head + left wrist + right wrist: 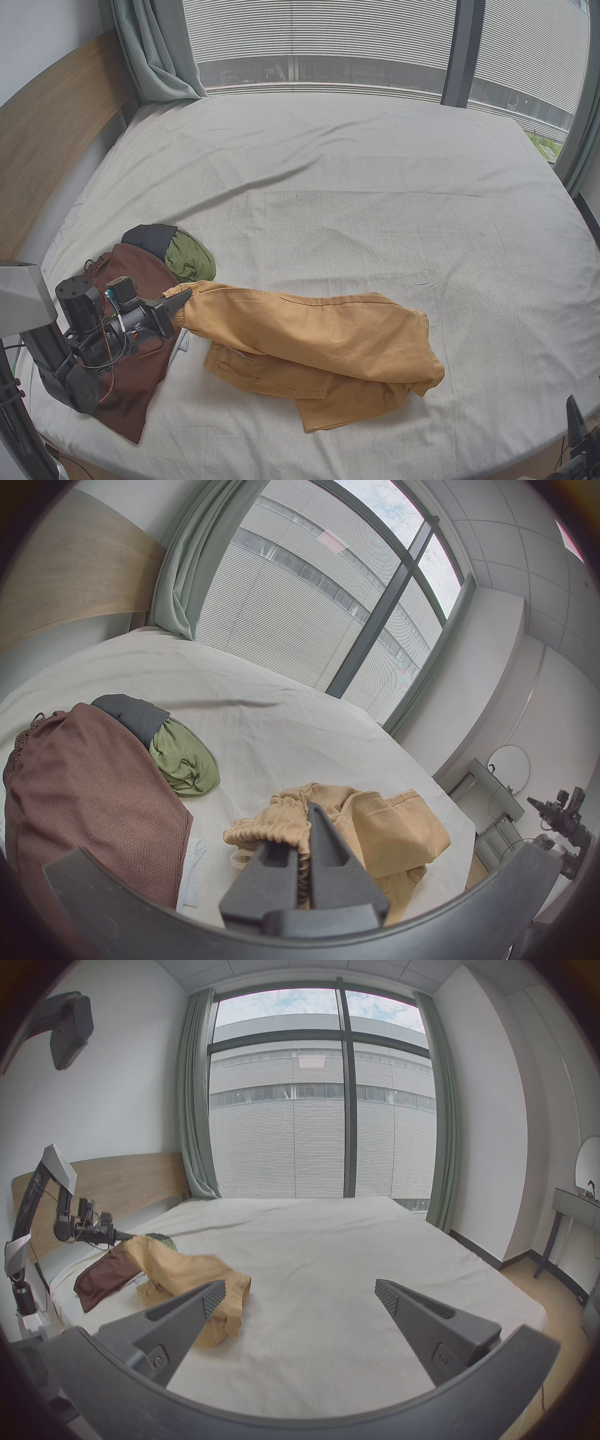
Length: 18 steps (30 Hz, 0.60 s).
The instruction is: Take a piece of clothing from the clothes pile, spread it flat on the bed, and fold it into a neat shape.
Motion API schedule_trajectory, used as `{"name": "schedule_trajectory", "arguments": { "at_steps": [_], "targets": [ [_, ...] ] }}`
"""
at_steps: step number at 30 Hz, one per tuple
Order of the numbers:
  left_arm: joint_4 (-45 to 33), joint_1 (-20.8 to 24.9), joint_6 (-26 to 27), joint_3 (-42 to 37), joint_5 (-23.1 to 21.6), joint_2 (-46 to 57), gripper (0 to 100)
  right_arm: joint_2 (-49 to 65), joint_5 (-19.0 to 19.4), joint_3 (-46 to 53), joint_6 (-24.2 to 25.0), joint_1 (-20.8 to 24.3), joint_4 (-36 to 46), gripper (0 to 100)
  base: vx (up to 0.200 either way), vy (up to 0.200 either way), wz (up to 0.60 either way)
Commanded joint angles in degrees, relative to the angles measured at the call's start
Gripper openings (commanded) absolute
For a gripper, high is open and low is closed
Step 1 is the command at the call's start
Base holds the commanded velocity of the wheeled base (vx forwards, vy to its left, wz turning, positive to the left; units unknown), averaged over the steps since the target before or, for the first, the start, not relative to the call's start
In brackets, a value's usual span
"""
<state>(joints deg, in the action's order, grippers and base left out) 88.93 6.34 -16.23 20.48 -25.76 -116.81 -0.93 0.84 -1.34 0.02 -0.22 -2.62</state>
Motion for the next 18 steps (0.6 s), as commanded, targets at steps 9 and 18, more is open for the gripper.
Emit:
{"name": "schedule_trajectory", "arguments": {
  "at_steps": [9, 18],
  "targets": [
    [0.01, -0.01, -0.03, 0.09, 0.01, 0.18, 0, -12.61, 0.57, -7.45, 2.52, 1.80, -3.80, 100, 0.000, 0.000, 0.00],
    [0.01, -0.01, -0.03, 0.26, 0.01, 0.09, 0, -23.95, 0.65, -12.63, 6.39, 2.33, -4.06, 100, 0.000, 0.000, 0.00]
  ]
}}
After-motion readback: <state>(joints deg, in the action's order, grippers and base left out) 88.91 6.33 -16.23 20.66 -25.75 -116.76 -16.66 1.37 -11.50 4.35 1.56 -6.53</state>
